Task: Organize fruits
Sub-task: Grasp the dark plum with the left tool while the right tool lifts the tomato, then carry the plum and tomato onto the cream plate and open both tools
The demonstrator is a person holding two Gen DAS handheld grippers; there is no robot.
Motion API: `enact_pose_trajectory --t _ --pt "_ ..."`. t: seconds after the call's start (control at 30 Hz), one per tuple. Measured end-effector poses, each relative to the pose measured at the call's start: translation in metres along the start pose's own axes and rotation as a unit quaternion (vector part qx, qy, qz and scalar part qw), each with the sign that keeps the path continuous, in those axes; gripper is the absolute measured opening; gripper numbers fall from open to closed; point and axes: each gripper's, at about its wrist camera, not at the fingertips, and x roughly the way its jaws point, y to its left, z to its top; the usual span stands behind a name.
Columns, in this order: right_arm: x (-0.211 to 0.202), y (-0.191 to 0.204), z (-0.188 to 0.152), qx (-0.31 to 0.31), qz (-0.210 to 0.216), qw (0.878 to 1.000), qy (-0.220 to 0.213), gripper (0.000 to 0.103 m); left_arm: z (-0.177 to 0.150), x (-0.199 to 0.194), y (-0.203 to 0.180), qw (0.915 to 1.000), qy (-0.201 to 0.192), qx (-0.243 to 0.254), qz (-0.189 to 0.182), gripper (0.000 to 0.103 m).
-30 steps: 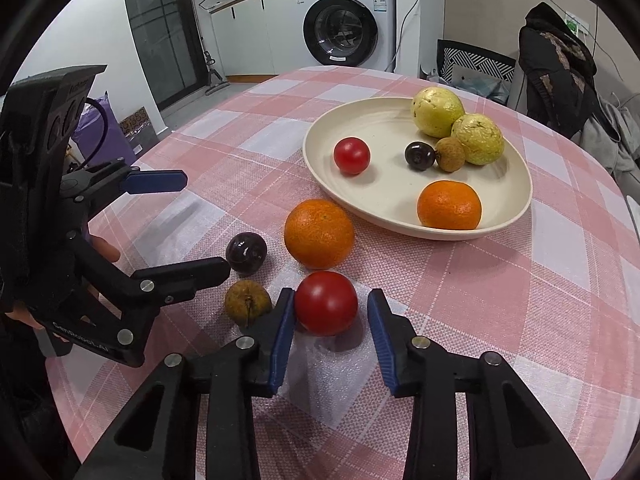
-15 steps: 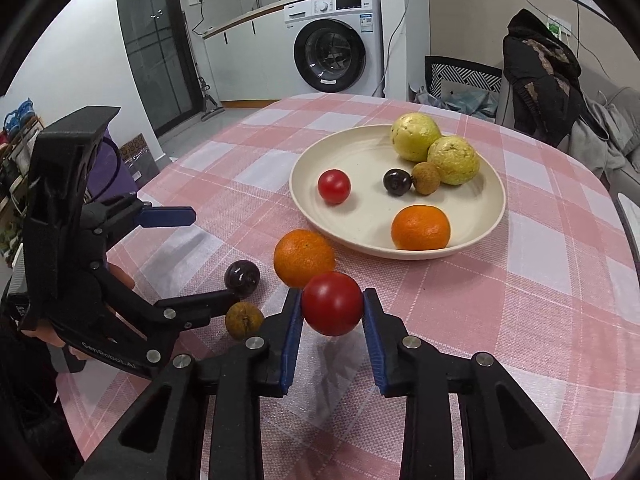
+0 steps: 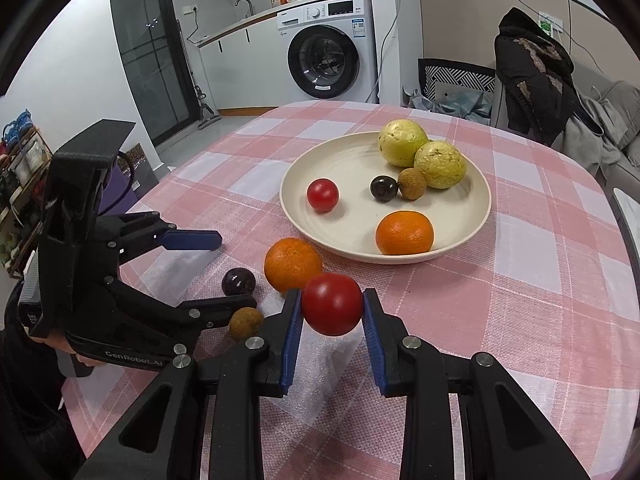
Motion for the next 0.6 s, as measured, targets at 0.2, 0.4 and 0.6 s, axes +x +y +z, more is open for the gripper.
enact_pose_trajectory --t 0.2,0.4,0.6 --pt "0.002 -0.001 0.001 0.003 -0.001 1.000 0.000 0.031 -0.001 -0.005 -0.005 0.9991 -0.006 0.014 -0.041 0.032" --pt "0.002 -0.003 0.001 0.005 -0.002 1.000 -0.001 0.031 -0.002 -0.011 -0.011 0.9985 -0.020 0.025 -0.045 0.022" --pt "-0.002 -0.009 0.002 0.014 -0.007 1.000 -0.012 0.031 0.001 -0.023 -0.004 0.9982 -0.041 0.009 -0.044 0.022"
